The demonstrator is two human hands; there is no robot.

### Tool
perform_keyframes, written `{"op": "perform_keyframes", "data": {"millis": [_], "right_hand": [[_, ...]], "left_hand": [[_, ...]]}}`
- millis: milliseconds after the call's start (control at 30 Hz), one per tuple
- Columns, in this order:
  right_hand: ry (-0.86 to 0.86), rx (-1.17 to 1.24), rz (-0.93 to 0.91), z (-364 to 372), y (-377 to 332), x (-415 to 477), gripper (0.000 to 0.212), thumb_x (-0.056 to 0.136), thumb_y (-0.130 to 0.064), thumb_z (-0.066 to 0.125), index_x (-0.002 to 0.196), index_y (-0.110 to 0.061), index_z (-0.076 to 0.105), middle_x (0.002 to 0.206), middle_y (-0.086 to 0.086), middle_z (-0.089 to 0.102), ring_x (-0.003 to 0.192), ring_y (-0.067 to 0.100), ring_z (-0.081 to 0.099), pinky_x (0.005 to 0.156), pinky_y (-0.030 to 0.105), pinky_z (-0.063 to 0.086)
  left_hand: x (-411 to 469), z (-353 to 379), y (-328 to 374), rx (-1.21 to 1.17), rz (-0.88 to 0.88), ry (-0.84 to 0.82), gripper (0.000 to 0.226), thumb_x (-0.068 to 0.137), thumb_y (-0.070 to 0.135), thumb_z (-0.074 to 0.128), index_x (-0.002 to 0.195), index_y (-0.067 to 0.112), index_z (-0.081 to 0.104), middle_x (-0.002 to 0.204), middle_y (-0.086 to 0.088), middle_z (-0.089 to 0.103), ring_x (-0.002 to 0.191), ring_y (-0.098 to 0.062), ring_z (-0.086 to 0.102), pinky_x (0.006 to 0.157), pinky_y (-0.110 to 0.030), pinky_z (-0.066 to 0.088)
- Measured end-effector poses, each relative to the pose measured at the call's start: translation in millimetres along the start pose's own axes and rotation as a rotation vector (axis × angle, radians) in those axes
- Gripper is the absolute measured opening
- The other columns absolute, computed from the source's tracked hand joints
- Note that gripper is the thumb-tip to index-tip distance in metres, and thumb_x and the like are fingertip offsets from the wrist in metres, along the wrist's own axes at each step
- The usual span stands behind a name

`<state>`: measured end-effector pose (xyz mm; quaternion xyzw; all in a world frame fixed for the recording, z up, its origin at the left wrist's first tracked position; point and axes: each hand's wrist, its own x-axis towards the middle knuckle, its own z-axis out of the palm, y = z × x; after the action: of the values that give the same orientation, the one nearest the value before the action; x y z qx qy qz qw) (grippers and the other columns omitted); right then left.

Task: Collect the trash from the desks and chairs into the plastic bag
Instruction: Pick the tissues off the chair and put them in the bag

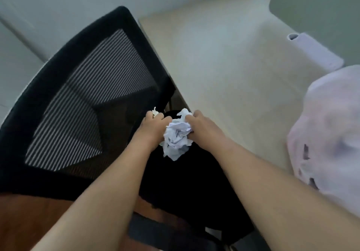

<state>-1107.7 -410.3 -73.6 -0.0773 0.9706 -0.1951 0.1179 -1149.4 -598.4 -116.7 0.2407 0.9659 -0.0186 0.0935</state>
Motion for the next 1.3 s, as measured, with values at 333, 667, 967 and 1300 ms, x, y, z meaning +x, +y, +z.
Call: {"op": "perform_keyframes", "data": {"millis": [333,667,967,1300], "right_hand": [[0.115,-0.149,0.366,-105,141,-42,0.034,0.085,-0.021,0.06,0.118,-0.021,0.052,0.121,0.011,0.043,0.104,0.037,0.05,0.076,0.035,0.042],[0.003,-0.322,0.448,-122,141,-44,0.083,0.091,-0.044,0.051,0.151,-0.041,-0.005,0.162,0.009,-0.004,0.146,0.041,-0.008,0.117,0.052,0.006],[0.191,-0.029,-0.106,4,25,-7,0.06,0.088,-0.035,0.054,0.145,-0.026,0.041,0.151,0.011,0.037,0.141,0.034,0.029,0.109,0.047,0.034],[-0.147,0.529,0.518,180,27,34,0.049,0.098,-0.03,0.044,0.145,-0.023,0.036,0.149,0.004,0.038,0.132,0.026,0.041,0.106,0.039,0.034]], "left_hand": [[97,-81,153,-0.132,0.172,0.118,0.048,0.085,0.008,0.052,0.131,0.018,0.046,0.129,-0.005,0.05,0.11,-0.038,0.044,0.079,-0.038,0.038],[94,-83,112,-0.196,0.0,0.005,0.131,0.058,0.087,0.059,0.146,0.042,-0.027,0.163,0.0,-0.014,0.146,-0.043,0.001,0.115,-0.059,0.012],[-14,53,51,-0.368,-0.325,0.01,0.076,0.089,0.059,0.048,0.151,0.024,0.021,0.155,-0.007,0.027,0.133,-0.032,0.028,0.108,-0.046,0.033],[-22,178,30,-0.543,-0.381,-0.278,0.079,0.091,0.037,0.06,0.154,0.018,0.016,0.161,-0.005,0.017,0.14,-0.027,0.025,0.108,-0.044,0.036]]}}
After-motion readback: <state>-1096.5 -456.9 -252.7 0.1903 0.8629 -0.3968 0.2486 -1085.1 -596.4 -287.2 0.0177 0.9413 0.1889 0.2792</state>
